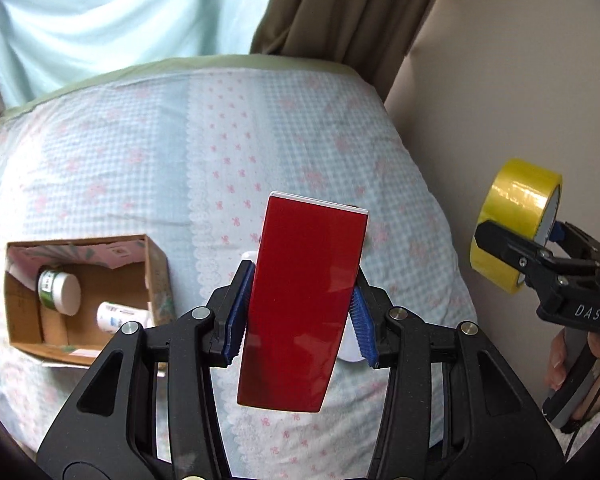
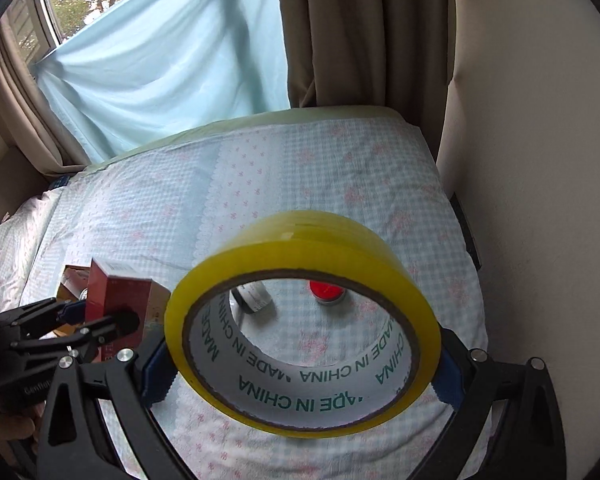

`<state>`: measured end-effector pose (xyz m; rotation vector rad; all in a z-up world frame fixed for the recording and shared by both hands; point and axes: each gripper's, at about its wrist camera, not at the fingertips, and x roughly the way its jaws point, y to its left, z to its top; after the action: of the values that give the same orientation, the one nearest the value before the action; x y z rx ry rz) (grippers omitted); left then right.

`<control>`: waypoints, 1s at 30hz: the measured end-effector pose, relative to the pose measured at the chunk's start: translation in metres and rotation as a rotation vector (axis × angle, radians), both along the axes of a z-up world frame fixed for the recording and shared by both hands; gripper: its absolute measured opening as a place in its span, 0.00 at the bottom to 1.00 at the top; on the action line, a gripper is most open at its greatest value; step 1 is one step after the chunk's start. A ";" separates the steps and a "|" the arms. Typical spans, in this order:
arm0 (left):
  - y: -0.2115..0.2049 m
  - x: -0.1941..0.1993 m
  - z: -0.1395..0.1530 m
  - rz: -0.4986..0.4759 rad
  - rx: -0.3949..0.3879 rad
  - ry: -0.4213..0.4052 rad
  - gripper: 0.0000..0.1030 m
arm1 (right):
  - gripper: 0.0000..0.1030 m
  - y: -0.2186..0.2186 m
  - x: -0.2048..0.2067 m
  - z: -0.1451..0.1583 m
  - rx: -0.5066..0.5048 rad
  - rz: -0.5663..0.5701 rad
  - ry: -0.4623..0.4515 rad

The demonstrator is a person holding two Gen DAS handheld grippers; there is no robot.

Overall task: Organize rigid objects
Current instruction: 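Carry the red box and yellow tape with both tools over the box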

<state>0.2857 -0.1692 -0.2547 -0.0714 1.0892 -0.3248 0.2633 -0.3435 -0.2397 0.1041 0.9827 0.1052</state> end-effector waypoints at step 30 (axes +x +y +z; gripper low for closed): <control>0.366 -0.048 0.031 0.126 -0.010 0.011 0.40 | 0.97 0.315 -0.039 0.027 0.104 0.033 0.086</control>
<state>0.2372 0.1965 -0.2241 -0.1505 1.0891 -0.2167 0.2244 -0.0288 -0.2131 0.1896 1.0648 0.1835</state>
